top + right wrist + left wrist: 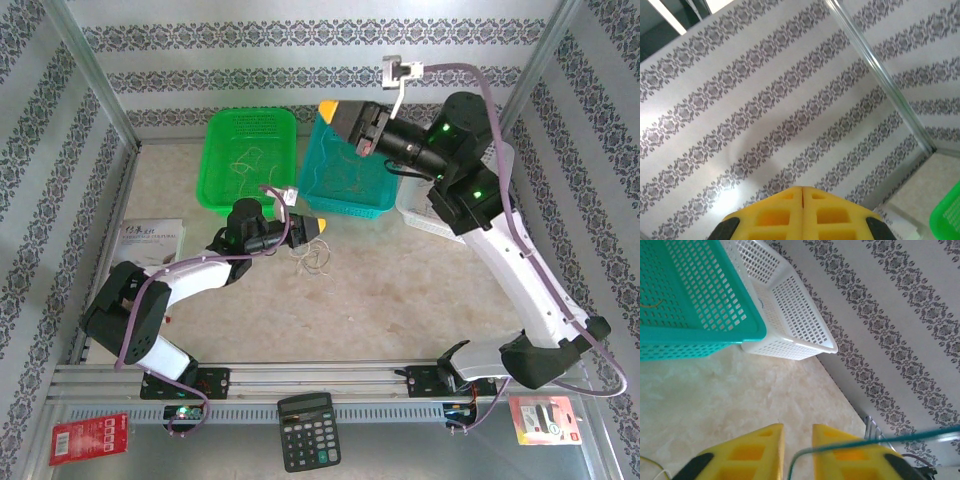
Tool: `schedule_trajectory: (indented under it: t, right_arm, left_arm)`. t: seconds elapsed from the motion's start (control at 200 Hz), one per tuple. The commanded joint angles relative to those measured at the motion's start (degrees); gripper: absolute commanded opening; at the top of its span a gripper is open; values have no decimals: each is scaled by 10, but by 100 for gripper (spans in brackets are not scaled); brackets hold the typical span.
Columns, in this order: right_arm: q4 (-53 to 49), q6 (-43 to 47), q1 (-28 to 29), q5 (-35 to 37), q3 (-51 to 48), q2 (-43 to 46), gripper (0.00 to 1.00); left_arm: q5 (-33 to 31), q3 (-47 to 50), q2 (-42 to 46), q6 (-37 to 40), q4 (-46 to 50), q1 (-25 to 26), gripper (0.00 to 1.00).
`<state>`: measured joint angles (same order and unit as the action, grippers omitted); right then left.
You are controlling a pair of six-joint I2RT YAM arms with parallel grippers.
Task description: Untangle the cables
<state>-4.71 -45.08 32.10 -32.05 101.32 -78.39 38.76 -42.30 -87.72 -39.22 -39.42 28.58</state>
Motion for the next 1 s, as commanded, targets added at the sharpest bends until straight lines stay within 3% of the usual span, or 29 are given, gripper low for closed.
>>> schedule_trajectory:
  t: [0.0, 0.14, 0.784, 0.939, 0.994]
  right_arm:
    - [5, 3, -12, -3, 43, -10, 0]
    - [5, -2, -27, 2, 81, -21, 0]
    - [-23, 3, -77, 16, 237, -77, 0]
    - [-33, 12, -96, 26, 259, -77, 0]
    - [-39, 12, -104, 28, 263, -77, 0]
  left_arm:
    - [0, 11, -8, -2, -40, 9, 17]
    - [-1, 17, -13, -3, -43, 9, 12]
    - [-2, 64, -54, -16, -86, 9, 7]
    - [-4, 74, -62, -25, -102, 9, 8]
    - [-1, 74, -62, -31, -107, 9, 17]
